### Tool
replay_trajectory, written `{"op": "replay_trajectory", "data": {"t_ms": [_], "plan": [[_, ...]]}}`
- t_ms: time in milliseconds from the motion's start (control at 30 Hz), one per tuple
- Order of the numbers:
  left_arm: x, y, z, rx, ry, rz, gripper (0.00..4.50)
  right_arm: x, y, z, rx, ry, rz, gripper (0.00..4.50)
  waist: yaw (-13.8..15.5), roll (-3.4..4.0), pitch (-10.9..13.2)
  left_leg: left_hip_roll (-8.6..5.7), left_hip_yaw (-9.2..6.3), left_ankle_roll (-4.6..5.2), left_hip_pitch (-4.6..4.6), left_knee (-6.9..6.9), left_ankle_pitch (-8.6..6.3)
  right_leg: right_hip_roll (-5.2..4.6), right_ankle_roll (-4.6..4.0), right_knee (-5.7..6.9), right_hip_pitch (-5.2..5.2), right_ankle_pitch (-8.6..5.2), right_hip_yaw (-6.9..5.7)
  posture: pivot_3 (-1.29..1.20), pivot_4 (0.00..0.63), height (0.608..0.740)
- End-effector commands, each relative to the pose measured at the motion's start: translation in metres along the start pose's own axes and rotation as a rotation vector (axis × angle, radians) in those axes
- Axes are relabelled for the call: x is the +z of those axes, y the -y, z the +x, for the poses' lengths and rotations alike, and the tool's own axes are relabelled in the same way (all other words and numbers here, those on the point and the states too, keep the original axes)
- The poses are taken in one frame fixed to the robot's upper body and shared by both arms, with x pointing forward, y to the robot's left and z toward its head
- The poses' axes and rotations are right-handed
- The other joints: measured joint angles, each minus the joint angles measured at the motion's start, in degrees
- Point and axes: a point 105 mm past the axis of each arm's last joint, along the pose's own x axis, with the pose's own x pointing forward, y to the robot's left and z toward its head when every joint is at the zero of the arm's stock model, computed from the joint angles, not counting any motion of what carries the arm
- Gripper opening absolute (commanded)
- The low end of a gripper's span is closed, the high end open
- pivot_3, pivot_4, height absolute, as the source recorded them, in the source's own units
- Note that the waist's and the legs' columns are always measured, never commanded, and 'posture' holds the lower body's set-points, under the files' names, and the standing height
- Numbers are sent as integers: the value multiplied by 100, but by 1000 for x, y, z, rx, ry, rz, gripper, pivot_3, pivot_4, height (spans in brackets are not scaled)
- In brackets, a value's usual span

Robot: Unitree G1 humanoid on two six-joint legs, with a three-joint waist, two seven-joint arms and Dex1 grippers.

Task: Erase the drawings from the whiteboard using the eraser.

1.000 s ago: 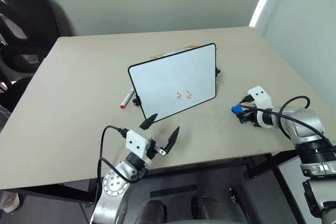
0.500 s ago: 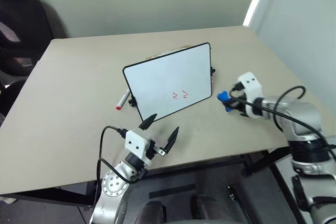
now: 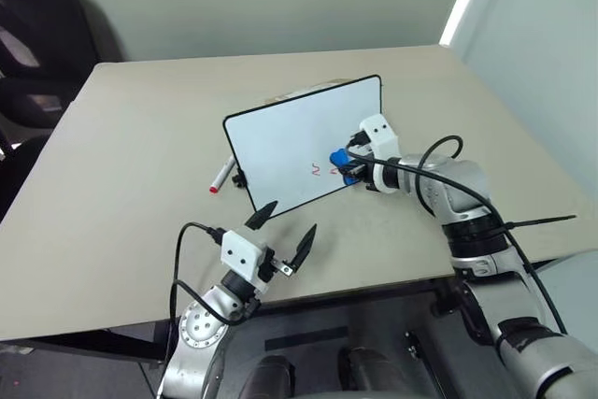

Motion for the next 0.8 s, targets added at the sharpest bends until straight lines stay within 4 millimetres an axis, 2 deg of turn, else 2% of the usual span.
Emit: {"op": "replay_trajectory", "data": {"t_ms": [33,233,467,667,800], "plan": [[13,-1,1,6,44,20,4500,7,-3,7,-3,17,-41,524,-21,-2,0,0,0,-4,-1,-2,-2,0,19,0,9,-11,-1,0,150,739],[15,1,0,12,49,19,4500,-17,-4,23,0,-66,-48,524,-46,-2,3,1,-1,-12,6,-2,-7,1,18,3,-3,-11,-4,0,150,739],[16,1,-2,14,50,19,4500,-20,-10,30,16,-89,-52,524,-59,-1,8,1,1,-55,-1,2,-27,1,0,5,-36,1,-4,0,150,739],[16,1,-1,8,49,14,4500,23,-15,28,21,14,-111,524,-97,-7,26,1,2,-55,-7,2,-27,1,-10,4,-44,8,-6,0,150,739],[15,1,0,2,48,9,4500,56,-20,16,35,101,-134,524,-120,-8,27,1,3,-55,-5,0,-26,3,-11,4,-50,8,-7,0,150,739]]}}
